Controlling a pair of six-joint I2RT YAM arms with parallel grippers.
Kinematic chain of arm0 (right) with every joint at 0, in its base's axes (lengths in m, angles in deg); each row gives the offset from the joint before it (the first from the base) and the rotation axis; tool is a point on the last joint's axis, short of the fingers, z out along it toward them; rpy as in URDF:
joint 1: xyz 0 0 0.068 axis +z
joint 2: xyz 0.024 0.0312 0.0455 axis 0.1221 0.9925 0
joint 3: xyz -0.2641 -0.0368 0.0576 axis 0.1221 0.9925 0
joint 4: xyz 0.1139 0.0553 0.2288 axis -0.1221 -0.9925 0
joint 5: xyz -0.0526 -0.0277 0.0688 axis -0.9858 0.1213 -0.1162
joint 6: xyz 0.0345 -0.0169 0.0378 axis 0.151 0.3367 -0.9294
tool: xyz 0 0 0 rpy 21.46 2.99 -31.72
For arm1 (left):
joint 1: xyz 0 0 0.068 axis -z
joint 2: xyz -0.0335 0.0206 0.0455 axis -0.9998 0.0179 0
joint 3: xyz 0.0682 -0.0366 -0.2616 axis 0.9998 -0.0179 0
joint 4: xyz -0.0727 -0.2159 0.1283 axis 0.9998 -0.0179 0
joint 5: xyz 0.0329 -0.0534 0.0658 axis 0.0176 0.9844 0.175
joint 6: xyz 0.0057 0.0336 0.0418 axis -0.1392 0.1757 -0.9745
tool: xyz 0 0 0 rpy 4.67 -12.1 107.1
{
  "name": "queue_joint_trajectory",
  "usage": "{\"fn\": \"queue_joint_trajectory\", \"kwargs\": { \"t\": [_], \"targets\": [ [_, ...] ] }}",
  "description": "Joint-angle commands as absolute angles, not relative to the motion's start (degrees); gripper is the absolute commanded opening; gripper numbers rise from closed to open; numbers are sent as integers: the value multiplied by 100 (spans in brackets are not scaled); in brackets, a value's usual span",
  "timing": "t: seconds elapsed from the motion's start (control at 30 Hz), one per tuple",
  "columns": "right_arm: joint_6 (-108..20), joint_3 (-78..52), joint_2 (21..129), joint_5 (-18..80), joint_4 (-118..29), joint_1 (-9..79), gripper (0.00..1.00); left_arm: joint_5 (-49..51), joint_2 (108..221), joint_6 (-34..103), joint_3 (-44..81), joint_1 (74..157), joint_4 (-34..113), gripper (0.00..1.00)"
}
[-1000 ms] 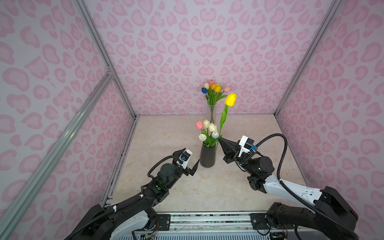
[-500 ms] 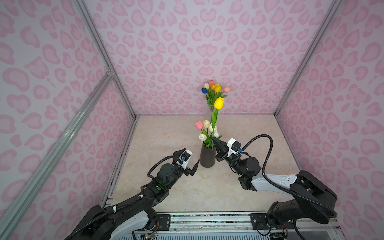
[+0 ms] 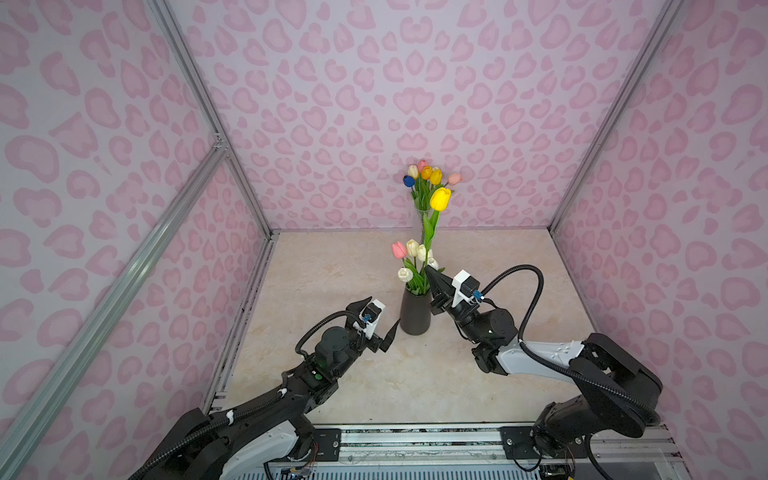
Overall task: Arrange the flowers into the vase
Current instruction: 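Carry the yellow tulip over the dark grey vase and lower its stem in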
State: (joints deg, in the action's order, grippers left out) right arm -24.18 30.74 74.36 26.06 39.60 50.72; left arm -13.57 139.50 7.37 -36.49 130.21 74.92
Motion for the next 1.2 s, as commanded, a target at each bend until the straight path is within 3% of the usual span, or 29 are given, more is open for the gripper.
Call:
{"fn": "queue_joint_trajectory", "kwargs": {
  "t": [0.0, 1.07, 1.17],
  "targets": [
    [-2378, 3070, 7509, 2575, 4301, 5068, 0, -1364, 13955, 710, -3606, 13019, 7681, 97],
    [-2192, 3612, 7146, 2467, 3347, 5254, 0, -1357, 14039, 722, -3572, 13019, 7681, 97],
    [-2169, 3685, 7111, 2377, 3437, 5265, 4, -1362, 14065, 726, -3567, 13015, 7681, 97]
  ]
}}
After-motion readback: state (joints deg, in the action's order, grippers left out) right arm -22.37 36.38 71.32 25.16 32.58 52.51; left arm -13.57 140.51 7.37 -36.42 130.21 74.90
